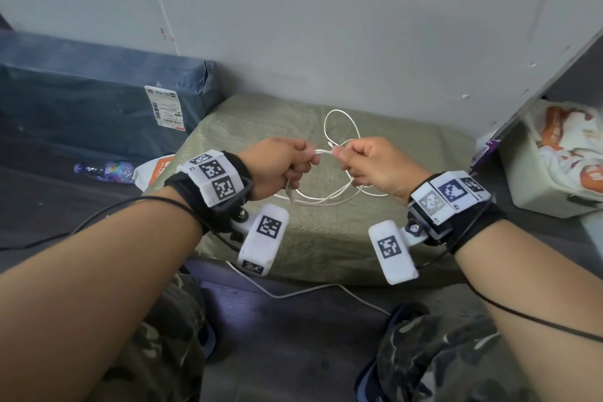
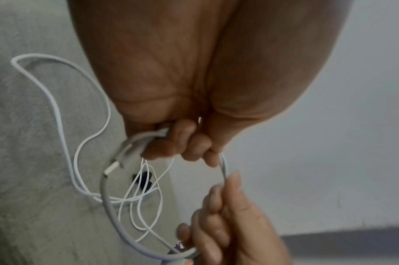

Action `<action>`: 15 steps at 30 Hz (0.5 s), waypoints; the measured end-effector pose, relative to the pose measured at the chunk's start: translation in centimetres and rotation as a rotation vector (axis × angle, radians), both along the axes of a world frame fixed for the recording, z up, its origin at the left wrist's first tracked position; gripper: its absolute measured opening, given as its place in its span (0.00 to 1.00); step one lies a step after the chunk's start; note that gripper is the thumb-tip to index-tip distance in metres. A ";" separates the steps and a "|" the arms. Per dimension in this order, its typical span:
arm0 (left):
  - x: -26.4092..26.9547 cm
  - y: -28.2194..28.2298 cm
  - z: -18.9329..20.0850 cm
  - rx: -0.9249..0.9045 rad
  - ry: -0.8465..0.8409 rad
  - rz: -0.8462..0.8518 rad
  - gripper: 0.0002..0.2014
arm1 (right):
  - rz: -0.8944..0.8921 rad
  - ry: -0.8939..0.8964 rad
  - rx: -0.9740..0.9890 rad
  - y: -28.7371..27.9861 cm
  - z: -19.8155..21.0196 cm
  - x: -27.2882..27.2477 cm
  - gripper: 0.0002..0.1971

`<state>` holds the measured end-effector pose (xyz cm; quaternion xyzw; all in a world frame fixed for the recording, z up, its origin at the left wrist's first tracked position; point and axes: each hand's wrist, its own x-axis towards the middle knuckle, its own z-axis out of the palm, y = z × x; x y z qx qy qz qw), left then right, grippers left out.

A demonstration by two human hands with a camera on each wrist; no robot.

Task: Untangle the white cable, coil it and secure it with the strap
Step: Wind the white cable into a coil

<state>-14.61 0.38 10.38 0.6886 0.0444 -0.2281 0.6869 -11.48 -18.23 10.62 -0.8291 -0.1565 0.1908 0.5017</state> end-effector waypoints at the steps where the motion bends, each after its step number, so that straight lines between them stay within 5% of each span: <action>1: 0.1 0.1 0.1 -0.015 0.024 0.011 0.14 | -0.005 0.056 0.034 -0.1 0.0 0.1 0.15; 15: 0.4 0.0 0.2 -0.030 0.007 0.165 0.14 | 0.025 0.029 0.039 0.0 -0.4 0.3 0.14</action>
